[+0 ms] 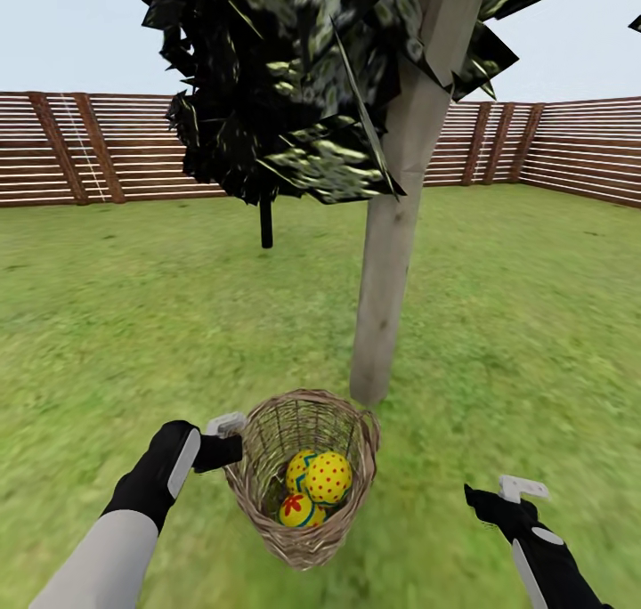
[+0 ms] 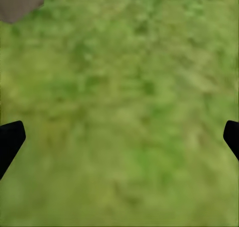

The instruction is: Take the three Easter eggs out of the wicker basket on the lawn in the garden, then place them on the lawn next to a single tree (choose any tree) so that all three eggs are next to the same tree and none are left in the basket.

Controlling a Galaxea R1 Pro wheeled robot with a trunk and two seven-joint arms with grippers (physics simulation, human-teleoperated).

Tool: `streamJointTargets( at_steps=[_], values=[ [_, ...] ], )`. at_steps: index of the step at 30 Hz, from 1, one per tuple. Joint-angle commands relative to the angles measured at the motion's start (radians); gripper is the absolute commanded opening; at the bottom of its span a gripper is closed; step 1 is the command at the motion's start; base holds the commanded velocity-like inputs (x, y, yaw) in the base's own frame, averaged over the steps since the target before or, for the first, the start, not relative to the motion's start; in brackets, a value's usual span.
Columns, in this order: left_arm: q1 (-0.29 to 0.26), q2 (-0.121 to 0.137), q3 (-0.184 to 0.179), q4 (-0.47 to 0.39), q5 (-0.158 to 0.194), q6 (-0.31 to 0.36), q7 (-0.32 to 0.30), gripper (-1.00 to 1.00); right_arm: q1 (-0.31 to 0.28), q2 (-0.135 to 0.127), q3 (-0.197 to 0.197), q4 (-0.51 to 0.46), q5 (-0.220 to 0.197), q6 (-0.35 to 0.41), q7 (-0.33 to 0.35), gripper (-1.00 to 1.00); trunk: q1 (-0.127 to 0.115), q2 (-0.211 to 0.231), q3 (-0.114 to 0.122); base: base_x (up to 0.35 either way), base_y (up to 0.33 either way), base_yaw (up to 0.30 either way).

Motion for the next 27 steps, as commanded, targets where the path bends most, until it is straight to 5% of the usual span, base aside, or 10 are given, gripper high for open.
streamJointTargets(
  at_steps=[1, 11, 27],
  values=[
    [-0.001, -0.001, 0.005, -0.001, 0.008, 0.006, -0.003, -1.00, -0.001, 0.000, -0.002, -0.002, 0.002, 0.005, 0.005, 1.00, 0.000, 0.000, -0.001, 0.316, 0.000, 0.000],
    [-0.001, -0.001, 0.003, -0.008, 0.008, 0.006, -0.003, -1.00, 0.000, 0.000, -0.002, -0.002, 0.002, 0.007, 0.005, 1.00, 0.000, 0.000, -0.001, 0.119, 0.000, 0.000],
    [-0.001, -0.001, 0.005, -0.003, 0.008, 0.007, -0.004, -1.00, -0.001, -0.001, -0.002, -0.002, 0.002, 0.007, 0.005, 1.00, 0.043, -0.077, -0.035, 0.000, 0.000, 0.000]
  ],
)
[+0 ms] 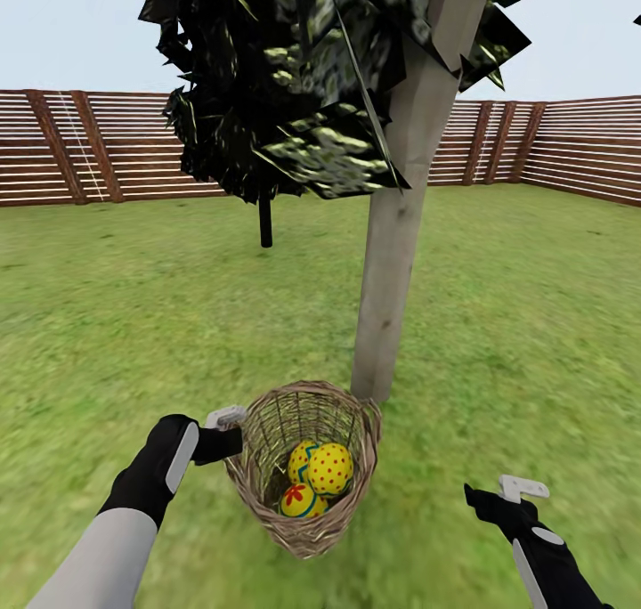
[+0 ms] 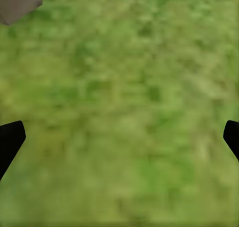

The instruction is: Take the three Easter eggs out of the wicker basket on the lawn in the garden, then place them on the lawn next to a single tree (choose any tree) so that all three eggs are next to the same tree and none are left in the basket.

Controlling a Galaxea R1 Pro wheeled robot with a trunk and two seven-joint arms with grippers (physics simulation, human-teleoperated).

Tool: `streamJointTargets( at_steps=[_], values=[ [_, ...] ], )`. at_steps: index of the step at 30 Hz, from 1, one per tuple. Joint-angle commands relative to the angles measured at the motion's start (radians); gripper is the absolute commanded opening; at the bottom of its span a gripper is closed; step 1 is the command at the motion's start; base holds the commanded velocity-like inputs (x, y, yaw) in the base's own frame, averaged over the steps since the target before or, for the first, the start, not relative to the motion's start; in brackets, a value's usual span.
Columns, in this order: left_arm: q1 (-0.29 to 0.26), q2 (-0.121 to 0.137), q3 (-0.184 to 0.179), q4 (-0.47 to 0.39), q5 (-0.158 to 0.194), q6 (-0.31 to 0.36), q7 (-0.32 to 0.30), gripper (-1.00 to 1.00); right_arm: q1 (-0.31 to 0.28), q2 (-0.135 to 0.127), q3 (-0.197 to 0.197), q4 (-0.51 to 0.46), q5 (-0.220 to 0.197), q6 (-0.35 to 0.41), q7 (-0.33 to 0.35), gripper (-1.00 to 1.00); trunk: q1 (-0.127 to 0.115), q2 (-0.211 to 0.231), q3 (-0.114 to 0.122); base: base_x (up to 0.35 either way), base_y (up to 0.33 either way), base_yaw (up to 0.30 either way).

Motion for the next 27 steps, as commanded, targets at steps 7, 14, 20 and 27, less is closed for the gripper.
streamJointTargets(
  at_steps=[7, 14, 20, 27],
  values=[
    [0.000, -0.002, -0.003, 0.048, -0.013, -0.021, -0.001, 1.00, 0.000, 0.001, -0.002, -0.002, 0.002, 0.005, 0.005, 1.00, 0.000, 0.000, -0.001, 0.000, 0.000, 0.000],
    [0.000, -0.001, 0.003, 0.044, -0.010, -0.021, -0.004, 1.00, 0.000, 0.000, -0.002, -0.002, 0.002, 0.006, 0.005, 1.00, 0.000, 0.000, -0.001, 0.000, 0.000, 0.000],
    [0.000, -0.001, 0.005, 0.041, -0.009, -0.021, -0.005, 1.00, 0.000, 0.001, -0.002, -0.002, 0.002, 0.006, 0.005, 1.00, -0.015, 0.028, 0.011, 0.000, 0.000, 0.000],
    [0.016, 0.017, 0.016, -0.144, 0.005, -0.009, -0.019, 1.00, 0.000, 0.007, -0.002, -0.002, 0.002, 0.006, 0.004, 1.00, -0.042, 0.077, 0.033, 0.000, 0.000, 0.000]
  ],
)
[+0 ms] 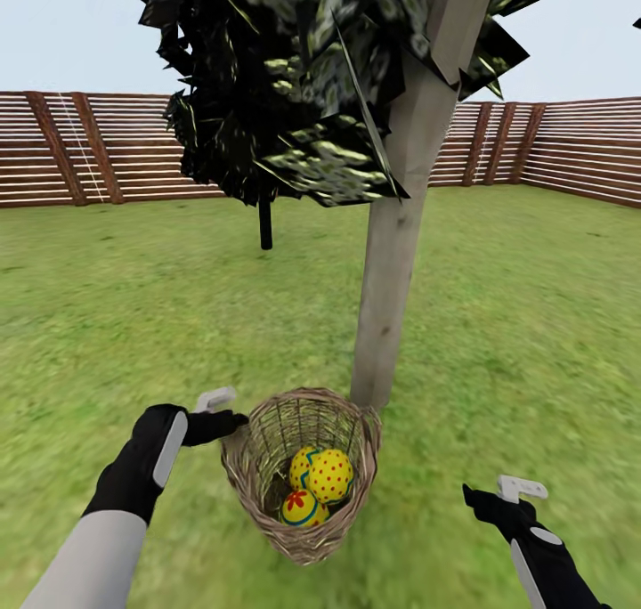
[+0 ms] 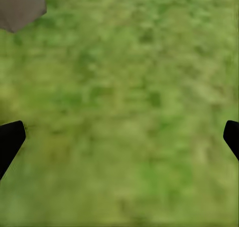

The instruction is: Take the three Easter eggs out of the wicker basket on the lawn in the garden, then place them on the lawn next to a single tree (choose any tree) so that all three eggs are next to the same tree and none are left in the basket.

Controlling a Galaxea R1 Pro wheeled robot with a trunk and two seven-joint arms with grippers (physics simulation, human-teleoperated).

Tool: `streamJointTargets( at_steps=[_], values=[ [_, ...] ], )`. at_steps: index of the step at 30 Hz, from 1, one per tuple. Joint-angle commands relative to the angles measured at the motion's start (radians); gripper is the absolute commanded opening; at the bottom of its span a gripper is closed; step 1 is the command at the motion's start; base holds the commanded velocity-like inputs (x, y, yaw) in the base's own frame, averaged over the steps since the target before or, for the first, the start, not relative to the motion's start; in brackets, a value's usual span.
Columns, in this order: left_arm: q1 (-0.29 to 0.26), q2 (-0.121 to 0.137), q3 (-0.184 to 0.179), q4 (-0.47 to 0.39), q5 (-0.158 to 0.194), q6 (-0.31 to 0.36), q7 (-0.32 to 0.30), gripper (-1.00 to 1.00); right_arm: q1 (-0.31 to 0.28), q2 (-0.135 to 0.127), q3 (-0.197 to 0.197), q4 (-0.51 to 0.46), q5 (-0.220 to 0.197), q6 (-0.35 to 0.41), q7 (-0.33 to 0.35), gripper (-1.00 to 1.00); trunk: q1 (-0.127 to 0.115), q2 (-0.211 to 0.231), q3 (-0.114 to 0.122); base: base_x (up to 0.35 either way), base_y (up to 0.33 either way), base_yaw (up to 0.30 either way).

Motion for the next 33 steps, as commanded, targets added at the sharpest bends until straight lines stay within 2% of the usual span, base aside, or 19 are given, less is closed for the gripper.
streamJointTargets(
  at_steps=[1, 4, 6, 9, 12, 15, 17, 19, 21, 24, 26, 28, 33],
  values=[
    [0.004, 0.000, 0.008, -0.018, 0.011, 0.006, -0.008, 1.00, 0.000, 0.002, -0.002, -0.002, 0.003, 0.006, 0.005, 1.00, -0.004, 0.007, 0.002, 0.000, 0.000, 0.000],
    [0.019, 0.005, 0.026, -0.074, 0.062, 0.008, -0.018, 1.00, 0.000, 0.006, -0.002, -0.002, 0.004, 0.006, 0.003, 1.00, -0.016, 0.028, 0.012, 0.000, 0.000, 0.000],
    [0.023, 0.017, 0.033, -0.097, 0.079, 0.010, -0.020, 1.00, 0.000, 0.007, -0.001, -0.005, 0.005, 0.007, 0.003, 1.00, -0.023, 0.042, 0.018, 0.000, 0.000, 0.000],
    [0.026, 0.026, 0.061, -0.120, 0.089, 0.011, -0.021, 1.00, -0.001, 0.006, -0.001, -0.016, 0.007, 0.013, 0.005, 1.00, -0.035, 0.063, 0.027, 0.000, 0.000, 0.000],
    [0.026, 0.027, 0.107, -0.126, 0.091, 0.011, -0.022, 1.00, -0.001, 0.006, -0.001, -0.046, 0.006, 0.020, 0.006, 1.00, -0.046, 0.084, 0.037, 0.000, 0.000, 0.000],
    [0.026, 0.028, 0.166, -0.135, 0.092, 0.010, -0.023, 1.00, -0.001, 0.006, 0.009, -0.080, 0.008, 0.088, 0.007, 1.00, -0.058, 0.105, 0.046, 0.000, 0.000, 0.000],
    [0.026, 0.027, 0.206, -0.138, 0.092, 0.010, -0.024, 1.00, -0.001, 0.003, 0.039, -0.121, 0.007, 0.181, 0.008, 1.00, -0.062, 0.112, 0.049, 0.000, 0.000, 0.000],
    [0.026, 0.028, 0.232, -0.135, 0.092, 0.009, -0.024, 1.00, -0.001, 0.006, 0.068, -0.183, 0.004, 0.264, 0.008, 1.00, -0.062, 0.112, 0.049, 0.000, 0.000, 0.000],
    [0.026, 0.028, 0.258, -0.138, 0.092, 0.009, -0.024, 1.00, -0.001, 0.021, 0.101, -0.242, 0.003, 0.338, 0.010, 1.00, -0.062, 0.112, 0.049, 0.000, 0.000, 0.000],
    [0.026, 0.029, 0.287, -0.140, 0.092, 0.012, -0.024, 1.00, -0.001, 0.033, 0.130, -0.297, 0.002, 0.410, 0.020, 1.00, -0.062, 0.112, 0.049, 0.000, 0.000, 0.000],
    [0.026, 0.029, 0.309, -0.141, 0.091, 0.023, -0.023, 1.00, -0.003, 0.038, 0.164, -0.331, 0.003, 0.475, 0.029, 1.00, -0.062, 0.112, 0.049, 0.000, 0.000, 0.000],
    [0.026, 0.036, 0.331, -0.141, 0.091, 0.049, -0.023, 1.00, -0.005, 0.040, 0.216, -0.348, 0.004, 0.521, 0.033, 1.00, -0.062, 0.112, 0.049, 0.000, 0.000, 0.000],
    [0.026, 0.056, 0.366, -0.135, 0.091, 0.073, -0.022, 1.00, -0.005, 0.038, 0.320, -0.377, 0.005, 0.552, 0.034, 1.00, -0.062, 0.112, 0.049, 0.000, 0.000, 0.000]
  ],
)
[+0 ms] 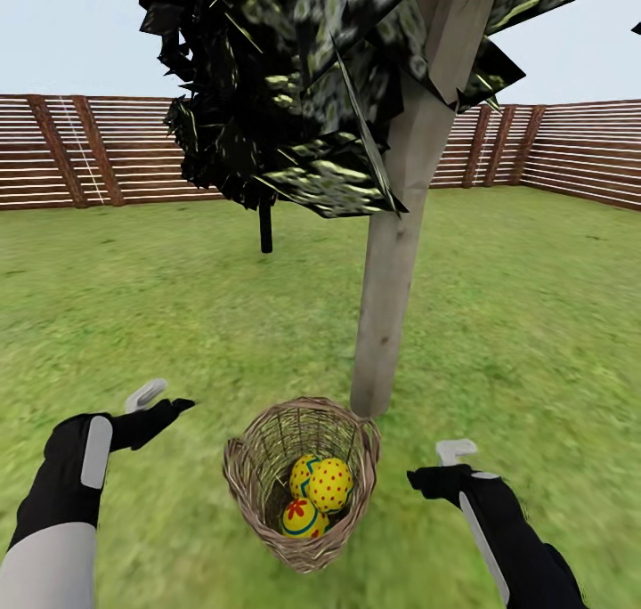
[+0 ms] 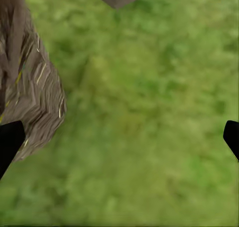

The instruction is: Take the three Easter eggs out of the wicker basket on the lawn in the garden, then place them on the lawn next to a single tree (choose any tree) so that all three eggs are next to the same tree and none are left in the basket.

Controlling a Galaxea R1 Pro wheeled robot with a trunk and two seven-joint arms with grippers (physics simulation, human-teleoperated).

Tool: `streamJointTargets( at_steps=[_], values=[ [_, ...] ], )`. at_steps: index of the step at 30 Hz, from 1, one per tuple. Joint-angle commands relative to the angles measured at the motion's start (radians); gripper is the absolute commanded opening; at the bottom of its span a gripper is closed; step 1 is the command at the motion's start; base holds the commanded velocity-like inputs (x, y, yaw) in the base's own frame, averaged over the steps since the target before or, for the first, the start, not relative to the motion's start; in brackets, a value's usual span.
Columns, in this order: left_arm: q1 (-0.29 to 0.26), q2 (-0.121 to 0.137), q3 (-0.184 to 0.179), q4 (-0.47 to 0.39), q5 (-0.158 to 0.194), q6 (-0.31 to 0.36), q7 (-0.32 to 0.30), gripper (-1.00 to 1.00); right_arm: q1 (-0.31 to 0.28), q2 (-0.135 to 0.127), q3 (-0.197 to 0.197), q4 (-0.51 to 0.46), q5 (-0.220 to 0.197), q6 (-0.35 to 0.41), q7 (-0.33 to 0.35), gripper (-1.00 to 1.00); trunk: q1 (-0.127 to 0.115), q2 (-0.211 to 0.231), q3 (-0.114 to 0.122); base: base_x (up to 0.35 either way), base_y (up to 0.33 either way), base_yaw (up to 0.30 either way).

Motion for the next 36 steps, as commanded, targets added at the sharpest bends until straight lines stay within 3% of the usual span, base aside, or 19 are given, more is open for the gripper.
streamJointTargets(
  at_steps=[1, 8, 12, 14, 19, 21, 25, 28, 32, 36],
  values=[
    [-0.001, 0.001, 0.005, -0.003, -0.005, 0.006, -0.009, 1.00, -0.001, -0.002, 0.008, -0.001, 0.004, 0.004, 0.004, 1.00, 0.000, 0.000, -0.001, 0.000, 0.000, 0.000],
    [-0.001, -0.001, 0.009, -0.002, -0.005, 0.005, -0.013, 1.00, -0.001, -0.001, 0.026, -0.053, 0.004, 0.012, 0.005, 1.00, 0.000, 0.000, -0.001, 0.000, 0.000, 0.000],
    [-0.001, 0.000, 0.010, -0.002, -0.004, 0.002, -0.020, 1.00, -0.001, 0.001, 0.088, -0.105, 0.008, 0.050, 0.003, 1.00, 0.000, 0.000, -0.001, 0.000, 0.000, 0.000],
    [-0.002, 0.003, 0.010, -0.011, -0.004, 0.001, -0.050, 1.00, -0.001, 0.001, 0.120, -0.129, 0.010, 0.075, 0.001, 1.00, 0.000, 0.000, -0.001, 0.000, 0.000, 0.071],
    [-0.003, 0.002, 0.009, -0.022, -0.005, -0.008, -0.130, 1.00, -0.018, 0.005, 0.132, -0.152, 0.006, 0.086, 0.001, 1.00, 0.000, 0.000, -0.001, 0.000, 0.000, 0.238],
    [-0.003, 0.001, 0.008, -0.020, -0.005, -0.018, -0.139, 1.00, -0.024, 0.017, 0.133, -0.153, 0.005, 0.087, 0.000, 1.00, 0.000, 0.000, -0.001, 0.000, 0.000, 0.280],
    [-0.003, 0.004, 0.013, -0.061, -0.005, -0.033, -0.149, 1.00, -0.029, 0.071, 0.141, -0.154, 0.012, 0.089, -0.003, 1.00, 0.000, 0.000, -0.001, 0.000, 0.000, 0.290],
    [-0.003, 0.004, 0.014, -0.083, -0.006, -0.034, -0.149, 1.00, -0.030, 0.091, 0.189, -0.151, 0.013, 0.088, -0.004, 1.00, 0.000, 0.000, -0.001, 0.000, 0.000, 0.294],
    [-0.003, 0.004, 0.014, -0.089, -0.006, -0.034, -0.150, 1.00, -0.030, 0.101, 0.247, -0.147, 0.013, 0.087, -0.005, 1.00, 0.000, 0.000, -0.001, 0.000, 0.000, 0.294],
    [-0.003, 0.004, 0.013, -0.090, -0.006, -0.034, -0.150, 1.00, -0.030, 0.103, 0.268, -0.115, 0.010, 0.083, -0.005, 1.00, 0.000, 0.000, -0.001, 0.000, 0.000, 0.220]
  ],
)
